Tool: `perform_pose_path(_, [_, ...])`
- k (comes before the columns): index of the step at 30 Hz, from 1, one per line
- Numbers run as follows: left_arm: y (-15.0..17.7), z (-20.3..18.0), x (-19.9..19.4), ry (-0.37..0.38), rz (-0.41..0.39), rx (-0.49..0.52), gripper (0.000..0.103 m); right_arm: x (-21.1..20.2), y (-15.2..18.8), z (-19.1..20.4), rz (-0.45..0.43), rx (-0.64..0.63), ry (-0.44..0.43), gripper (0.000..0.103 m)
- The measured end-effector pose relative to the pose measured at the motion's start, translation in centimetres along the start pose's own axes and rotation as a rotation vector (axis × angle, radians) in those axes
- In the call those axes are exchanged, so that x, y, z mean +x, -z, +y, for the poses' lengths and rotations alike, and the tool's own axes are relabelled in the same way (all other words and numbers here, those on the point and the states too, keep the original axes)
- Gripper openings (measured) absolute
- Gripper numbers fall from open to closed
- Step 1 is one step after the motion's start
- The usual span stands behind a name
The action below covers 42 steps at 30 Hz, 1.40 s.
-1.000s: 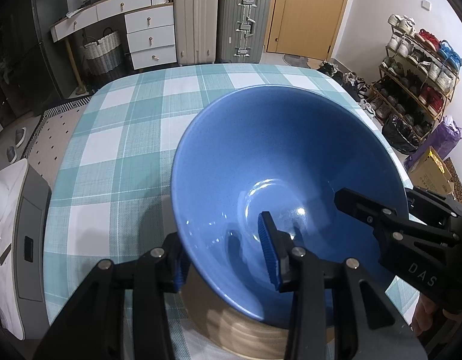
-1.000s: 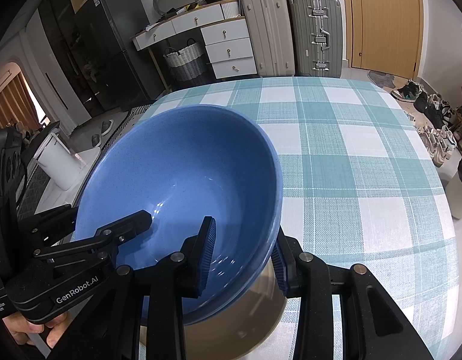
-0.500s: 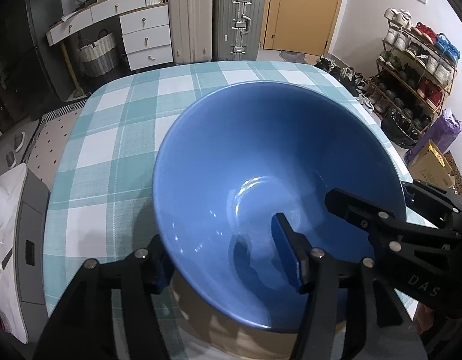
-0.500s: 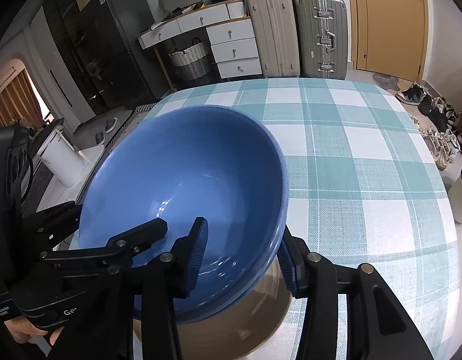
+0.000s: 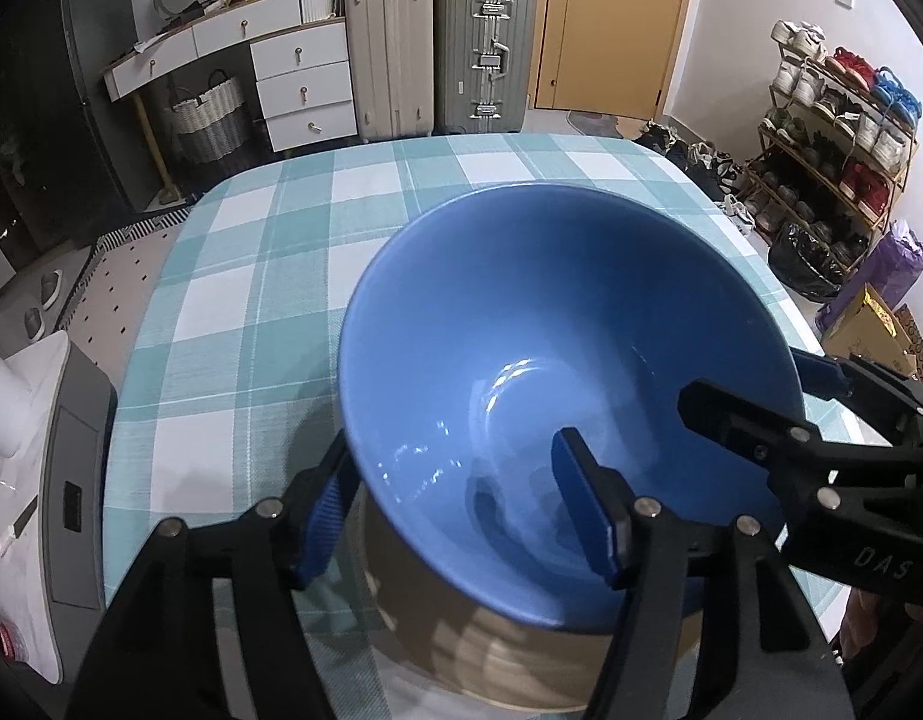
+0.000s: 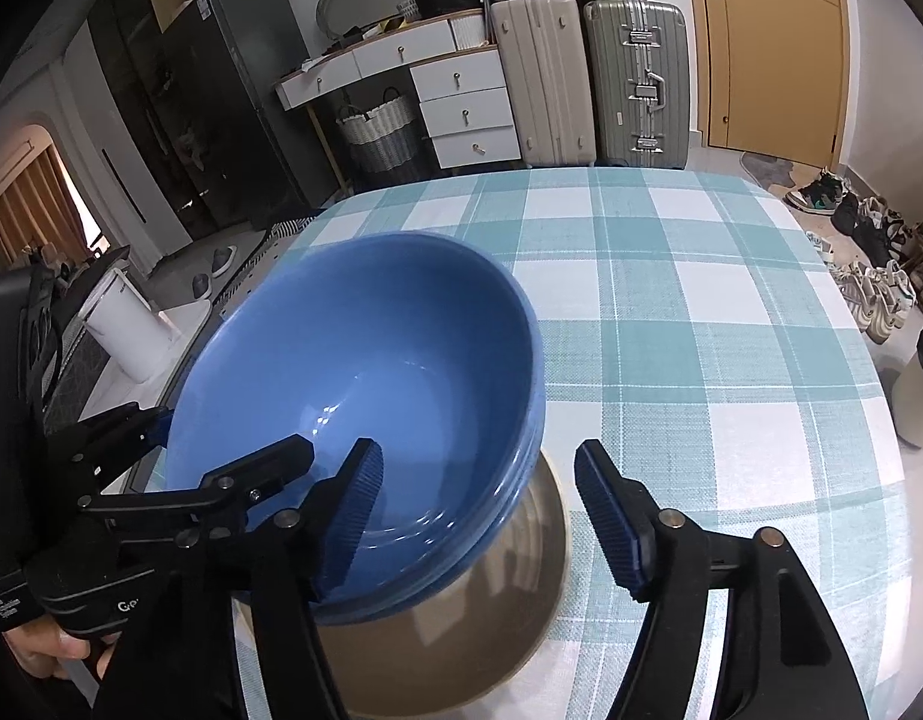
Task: Organize plates and bowls
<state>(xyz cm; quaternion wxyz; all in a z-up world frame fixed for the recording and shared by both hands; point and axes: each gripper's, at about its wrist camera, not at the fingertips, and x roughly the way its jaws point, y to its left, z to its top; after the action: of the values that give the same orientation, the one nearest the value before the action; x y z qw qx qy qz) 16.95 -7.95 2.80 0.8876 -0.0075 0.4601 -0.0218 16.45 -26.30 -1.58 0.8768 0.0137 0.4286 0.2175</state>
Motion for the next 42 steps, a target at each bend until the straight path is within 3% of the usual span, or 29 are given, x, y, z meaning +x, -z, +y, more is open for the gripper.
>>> perform_pose_path(7, [0.4, 0.1, -1.2, -0.008, -0.016, 0.009, 0.066, -1.4, 0.1, 0.4, -0.034, -0.005, -0.010, 0.082])
perform_pose_path(10, [0.7, 0.2, -1.9, -0.009, -0.033, -0.002, 0.082, -2.2, 0.2, 0.6, -0.050, -0.008, -0.013, 0.084])
perform_pose_path(15, [1.1, 0.1, -3.3, 0.006, -0.061, 0.007, 0.083, -3.5, 0.3, 0.8, -0.077, -0.019, -0.013, 0.087])
perform_pose_path(23, [1.7, 0.7, -5.6, 0.014, -0.124, -0.013, 0.098, -6.1, 0.8, 1.0, -0.136, -0.035, -0.021, 0.101])
perform_pose_path(28, [2.5, 1.5, -6.6, 0.011, -0.177, -0.020, 0.102, -7.7, 1.3, 1.0, -0.201, -0.068, -0.016, 0.102])
perform_pose_path(42, [5.7, 4.5, -7.6, -0.009, -0.346, -0.016, 0.103, -10.7, 4.0, -1.1, -0.373, -0.162, -0.043, 0.103])
